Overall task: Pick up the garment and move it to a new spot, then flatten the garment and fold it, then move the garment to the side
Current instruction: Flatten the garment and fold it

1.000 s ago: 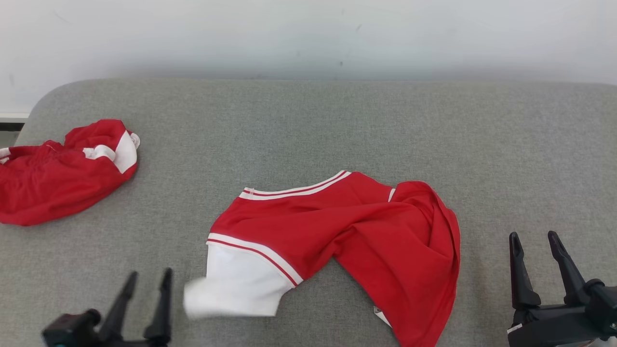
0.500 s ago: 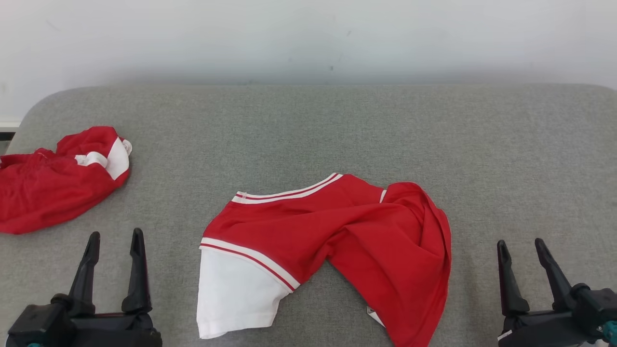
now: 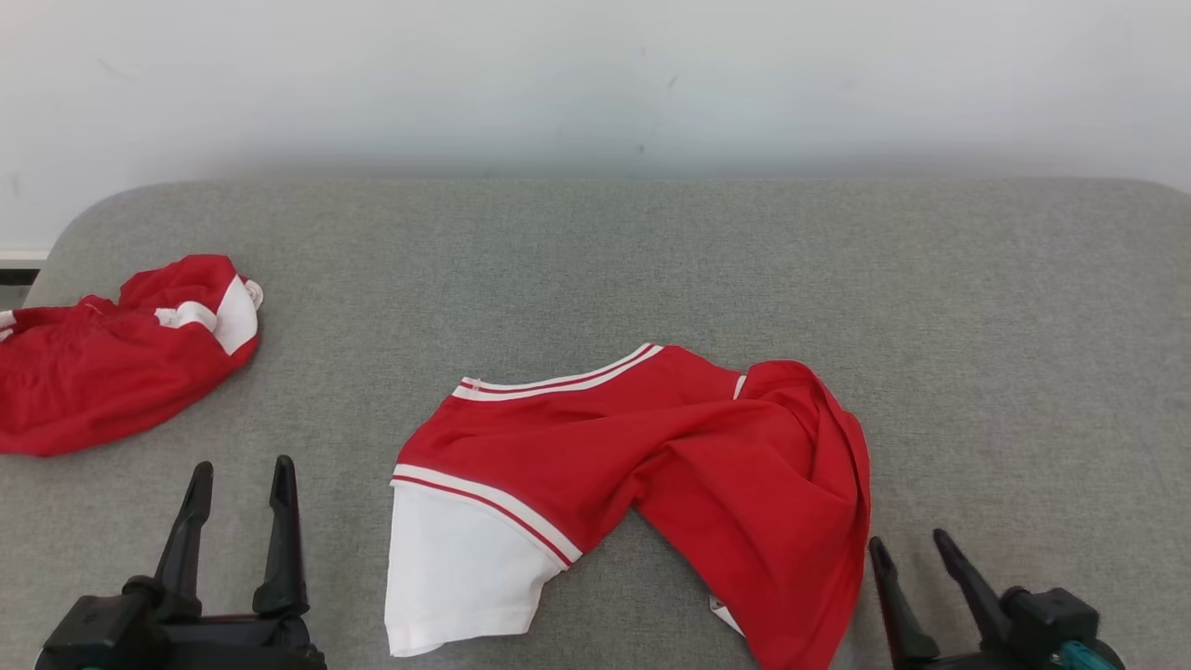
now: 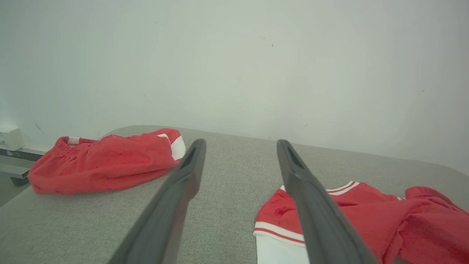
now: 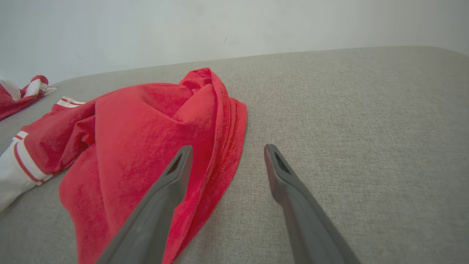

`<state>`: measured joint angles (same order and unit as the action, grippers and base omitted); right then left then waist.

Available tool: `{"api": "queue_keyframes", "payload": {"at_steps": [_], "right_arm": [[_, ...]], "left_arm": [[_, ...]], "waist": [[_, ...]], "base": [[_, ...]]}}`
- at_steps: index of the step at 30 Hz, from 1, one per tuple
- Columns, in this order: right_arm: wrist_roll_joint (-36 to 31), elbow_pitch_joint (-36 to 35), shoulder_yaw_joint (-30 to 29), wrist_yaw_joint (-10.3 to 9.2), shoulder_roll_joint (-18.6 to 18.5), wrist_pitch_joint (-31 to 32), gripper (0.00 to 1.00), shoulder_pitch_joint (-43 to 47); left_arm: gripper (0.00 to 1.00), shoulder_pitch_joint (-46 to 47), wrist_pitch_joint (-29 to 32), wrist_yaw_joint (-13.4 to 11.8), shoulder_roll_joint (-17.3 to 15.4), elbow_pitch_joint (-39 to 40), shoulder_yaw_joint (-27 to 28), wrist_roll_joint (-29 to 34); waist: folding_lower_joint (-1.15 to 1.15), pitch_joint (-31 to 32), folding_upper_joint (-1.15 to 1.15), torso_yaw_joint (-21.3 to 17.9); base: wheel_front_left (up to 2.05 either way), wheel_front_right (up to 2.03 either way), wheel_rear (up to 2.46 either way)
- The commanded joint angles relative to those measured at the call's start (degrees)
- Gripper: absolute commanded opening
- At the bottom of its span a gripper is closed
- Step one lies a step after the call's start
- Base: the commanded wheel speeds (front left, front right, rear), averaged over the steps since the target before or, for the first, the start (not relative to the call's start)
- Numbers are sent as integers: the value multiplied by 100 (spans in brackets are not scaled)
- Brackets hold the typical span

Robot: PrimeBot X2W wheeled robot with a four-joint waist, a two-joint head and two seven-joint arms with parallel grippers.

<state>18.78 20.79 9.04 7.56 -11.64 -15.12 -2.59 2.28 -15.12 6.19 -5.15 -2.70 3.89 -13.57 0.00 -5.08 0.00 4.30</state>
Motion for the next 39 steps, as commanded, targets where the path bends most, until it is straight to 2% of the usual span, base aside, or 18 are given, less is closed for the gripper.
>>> {"api": "queue_keyframes", "payload": {"at_steps": [1,8,9,10,11,12,19,29,33,34,35,39], "right_arm": [[53,158,108,-15,-19,-1,100,-110],[244,1375,443,-15,-1,29,100,-664],[297,1578,507,-15,20,76,85,-725],[346,1740,569,-15,32,98,58,-781],[394,1879,620,-15,27,105,23,-856],[448,1984,659,-14,20,92,0,-915],[676,2174,433,-15,-316,-5,0,-1120],[822,1835,-345,-15,-1267,-12,0,-1029],[1131,1783,-251,-15,-1312,59,0,-1058],[1173,1762,-203,-15,-1403,63,53,-1087],[1214,1737,-146,-15,-1457,61,100,-1124],[1277,1559,16,-15,-1446,23,100,-1188]], "left_arm": [[100,25,-4,27,30,-12,40,47],[100,104,-4,105,111,-85,36,126],[100,111,-4,112,121,-95,26,134],[100,115,-4,116,127,-108,3,145],[100,110,-5,122,133,-116,-7,151],[100,112,-4,126,141,-119,-19,160],[100,14,-4,124,172,-104,66,160],[100,54,-4,120,206,-146,-10,99],[100,12,-4,120,209,-148,18,88],[100,-8,-4,120,210,-157,17,81],[100,-17,-4,120,215,-161,13,79],[100,-29,-4,121,220,-173,-1,69]], "waist": [[0,-10,0,30],[0,-60,0,171],[0,-60,0,197],[0,-61,0,230],[0,-62,0,255],[0,-65,0,277],[0,-74,0,216],[0,-87,0,29],[0,-83,0,-38],[0,-82,0,-58],[0,-83,0,-72],[0,-63,0,-143]], "base": [[0,0,0],[0,0,0],[0,0,0],[0,0,0],[0,0,0],[0,0,0],[0,0,0],[0,0,0],[0,0,0],[0,0,0],[0,0,0],[0,0,0]]}}
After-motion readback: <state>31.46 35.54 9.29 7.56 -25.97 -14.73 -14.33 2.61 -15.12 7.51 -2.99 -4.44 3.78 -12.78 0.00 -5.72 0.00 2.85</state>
